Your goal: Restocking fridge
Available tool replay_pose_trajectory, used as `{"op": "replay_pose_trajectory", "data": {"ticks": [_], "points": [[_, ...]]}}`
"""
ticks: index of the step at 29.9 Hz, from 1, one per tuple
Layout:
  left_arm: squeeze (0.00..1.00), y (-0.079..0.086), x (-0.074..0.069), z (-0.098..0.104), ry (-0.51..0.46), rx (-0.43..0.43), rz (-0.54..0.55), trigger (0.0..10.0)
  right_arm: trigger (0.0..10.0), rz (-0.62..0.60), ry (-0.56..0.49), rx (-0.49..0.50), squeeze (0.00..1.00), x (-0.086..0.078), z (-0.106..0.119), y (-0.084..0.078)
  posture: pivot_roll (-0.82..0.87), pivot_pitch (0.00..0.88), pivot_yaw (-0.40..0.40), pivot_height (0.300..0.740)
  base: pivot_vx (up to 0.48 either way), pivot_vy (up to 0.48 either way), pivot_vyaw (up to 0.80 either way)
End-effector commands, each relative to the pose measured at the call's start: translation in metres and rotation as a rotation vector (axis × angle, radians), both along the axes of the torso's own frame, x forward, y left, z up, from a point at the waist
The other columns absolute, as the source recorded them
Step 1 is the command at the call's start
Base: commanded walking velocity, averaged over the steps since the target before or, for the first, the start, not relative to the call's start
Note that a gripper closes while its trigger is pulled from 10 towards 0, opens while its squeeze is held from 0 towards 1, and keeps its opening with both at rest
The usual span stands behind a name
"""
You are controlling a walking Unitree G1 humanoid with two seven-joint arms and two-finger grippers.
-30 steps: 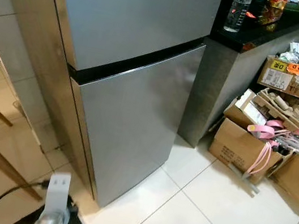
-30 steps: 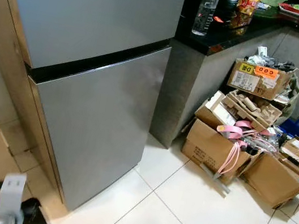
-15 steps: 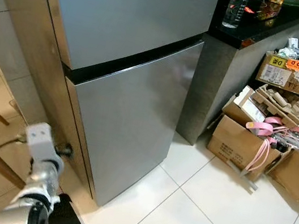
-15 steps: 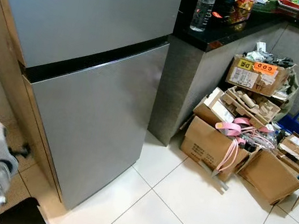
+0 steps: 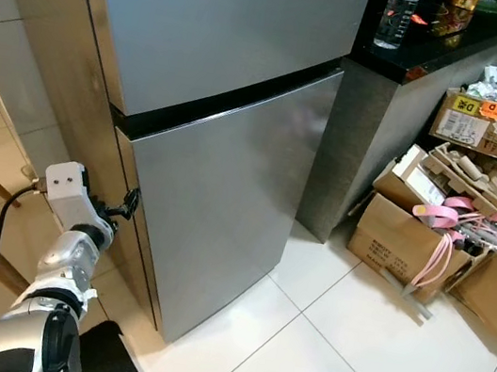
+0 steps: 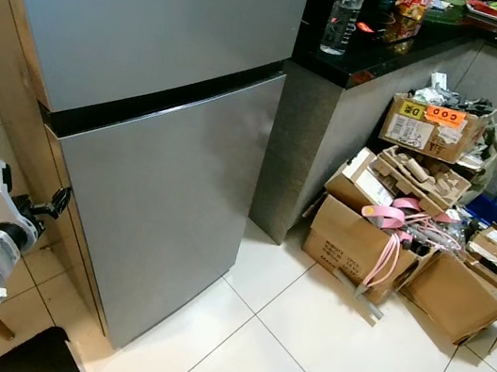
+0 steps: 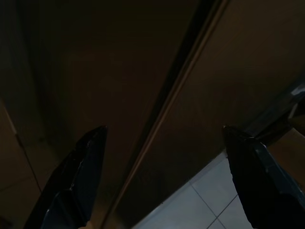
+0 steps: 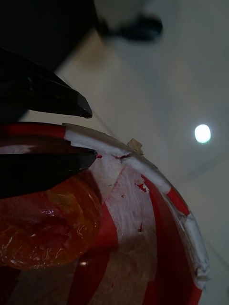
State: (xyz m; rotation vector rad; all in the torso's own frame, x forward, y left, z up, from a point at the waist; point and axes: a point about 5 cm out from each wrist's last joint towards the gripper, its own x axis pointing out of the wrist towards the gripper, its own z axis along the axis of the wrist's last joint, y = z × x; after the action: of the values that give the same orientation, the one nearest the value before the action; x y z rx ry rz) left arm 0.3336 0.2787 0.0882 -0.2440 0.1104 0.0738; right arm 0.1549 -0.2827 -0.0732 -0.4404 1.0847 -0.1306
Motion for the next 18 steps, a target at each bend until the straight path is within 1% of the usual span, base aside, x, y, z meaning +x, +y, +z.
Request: {"op": "replay_pose_trajectory", "data": {"ticks": [1,2,5,6,7,8,9,10,11,12,14,16,18], "points": [[0.00,-0.001,0.005,0.008,-0.016,0.045,-0.042,10.0,10.0,0.014,-0.040,-0.022,0.00,0.009,0.005,-0.001,-0.07,0.000,-0.012,0.740,0.000,0.000,0.00],[0.00,-0.001,0.005,0.008,-0.016,0.045,-0.042,10.0,10.0,0.014,-0.040,-0.022,0.00,0.009,0.005,-0.001,-0.07,0.000,-0.012,0.740,0.000,0.000,0.00],[0.00,-0.001,0.005,0.010,-0.015,0.075,-0.098,10.0,10.0,0.067,-0.122,-0.073,0.00,0.034,0.019,-0.005,-0.08,0.000,-0.013,0.740,0.000,0.000,0.00],[0.00,-0.001,0.005,0.010,-0.015,0.075,-0.098,10.0,10.0,0.067,-0.122,-0.073,0.00,0.034,0.019,-0.005,-0.08,0.000,-0.013,0.740,0.000,0.000,0.00],[0.00,-0.002,0.006,0.012,-0.019,0.086,-0.131,10.0,10.0,0.081,-0.148,-0.080,0.00,0.042,0.024,-0.004,-0.07,0.000,-0.013,0.740,0.000,0.000,0.00],[0.00,-0.002,0.006,0.012,-0.019,0.086,-0.131,10.0,10.0,0.081,-0.148,-0.080,0.00,0.042,0.024,-0.004,-0.07,0.000,-0.013,0.740,0.000,0.000,0.00],[0.00,-0.002,0.007,0.015,-0.019,0.102,-0.168,10.0,10.0,0.093,-0.169,-0.083,0.00,0.050,0.027,-0.002,-0.07,0.000,-0.013,0.740,0.000,0.000,0.00],[0.00,-0.002,0.007,0.015,-0.019,0.102,-0.168,10.0,10.0,0.093,-0.169,-0.083,0.00,0.050,0.027,-0.002,-0.07,0.000,-0.013,0.740,0.000,0.000,0.00],[0.00,-0.002,0.007,0.018,-0.017,0.121,-0.211,10.0,10.0,0.105,-0.186,-0.084,0.00,0.056,0.030,0.000,-0.07,0.000,-0.013,0.740,0.000,0.000,0.00],[0.00,-0.002,0.007,0.018,-0.017,0.121,-0.211,10.0,10.0,0.105,-0.186,-0.084,0.00,0.056,0.030,0.000,-0.07,0.000,-0.013,0.740,0.000,0.000,0.00],[0.00,0.004,0.006,0.021,0.008,0.182,-0.277,10.0,10.0,0.129,-0.198,-0.089,0.00,0.061,0.032,0.004,-0.07,0.000,-0.013,0.740,0.000,0.000,0.00],[0.00,0.009,0.004,0.023,0.027,0.214,-0.293,10.0,10.0,0.137,-0.197,-0.092,0.00,0.062,0.032,0.005,-0.07,0.000,-0.013,0.740,0.000,0.000,0.00],[0.00,0.015,0.002,0.024,0.033,0.226,-0.288,10.0,10.0,0.138,-0.194,-0.091,0.00,0.060,0.031,0.005,-0.07,0.000,-0.013,0.740,0.000,0.000,0.00]]}}
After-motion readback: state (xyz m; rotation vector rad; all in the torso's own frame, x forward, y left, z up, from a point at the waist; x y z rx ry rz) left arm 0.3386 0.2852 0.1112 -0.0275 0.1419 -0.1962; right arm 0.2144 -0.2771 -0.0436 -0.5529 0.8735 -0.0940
